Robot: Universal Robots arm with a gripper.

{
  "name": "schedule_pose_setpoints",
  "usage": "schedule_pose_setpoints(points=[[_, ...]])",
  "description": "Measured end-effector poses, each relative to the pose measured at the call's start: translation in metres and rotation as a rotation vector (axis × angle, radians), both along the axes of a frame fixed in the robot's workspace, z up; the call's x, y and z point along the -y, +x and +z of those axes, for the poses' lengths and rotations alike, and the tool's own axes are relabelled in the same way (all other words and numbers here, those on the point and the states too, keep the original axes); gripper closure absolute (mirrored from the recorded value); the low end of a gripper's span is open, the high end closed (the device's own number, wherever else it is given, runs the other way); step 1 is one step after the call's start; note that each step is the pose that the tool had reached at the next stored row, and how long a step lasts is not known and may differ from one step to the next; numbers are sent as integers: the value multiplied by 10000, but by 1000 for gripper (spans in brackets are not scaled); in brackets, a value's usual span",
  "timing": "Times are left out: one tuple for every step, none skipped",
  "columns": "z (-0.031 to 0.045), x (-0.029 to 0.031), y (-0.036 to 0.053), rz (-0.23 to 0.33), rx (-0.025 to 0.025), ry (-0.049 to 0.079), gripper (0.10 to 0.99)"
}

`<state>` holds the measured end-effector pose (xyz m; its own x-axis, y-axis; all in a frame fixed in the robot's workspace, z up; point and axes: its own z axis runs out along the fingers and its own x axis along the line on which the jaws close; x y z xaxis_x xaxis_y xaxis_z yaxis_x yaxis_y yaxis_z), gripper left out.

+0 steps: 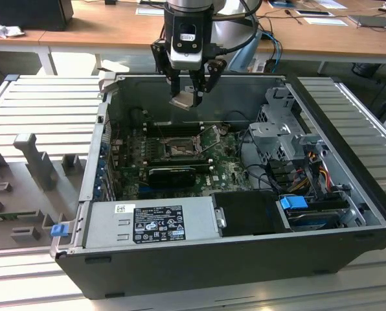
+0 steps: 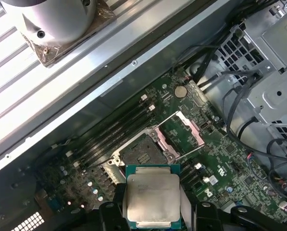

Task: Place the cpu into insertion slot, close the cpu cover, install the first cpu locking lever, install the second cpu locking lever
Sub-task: 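Place the cpu into insertion slot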

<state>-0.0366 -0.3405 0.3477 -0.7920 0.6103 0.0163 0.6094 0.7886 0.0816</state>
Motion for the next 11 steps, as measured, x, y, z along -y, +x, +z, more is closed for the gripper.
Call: schedule_pose_setpoints(points=[[0, 0, 0, -51, 0, 0, 557], [-1, 0, 0, -158, 0, 1, 557], [-1, 0, -1, -254, -1, 0, 557], [-1, 0, -1, -313, 0, 0, 557], [-2, 0, -1, -397, 0, 0, 557], [-2, 0, -1, -493, 0, 0, 557], [-2, 0, -1, -588, -1, 0, 557], [-2, 0, -1, -646, 0, 0, 557], [-3, 0, -1, -723, 0, 1, 557], [-5, 0, -1, -810, 0, 1, 557], [-5, 0, 0, -868, -1, 0, 557]])
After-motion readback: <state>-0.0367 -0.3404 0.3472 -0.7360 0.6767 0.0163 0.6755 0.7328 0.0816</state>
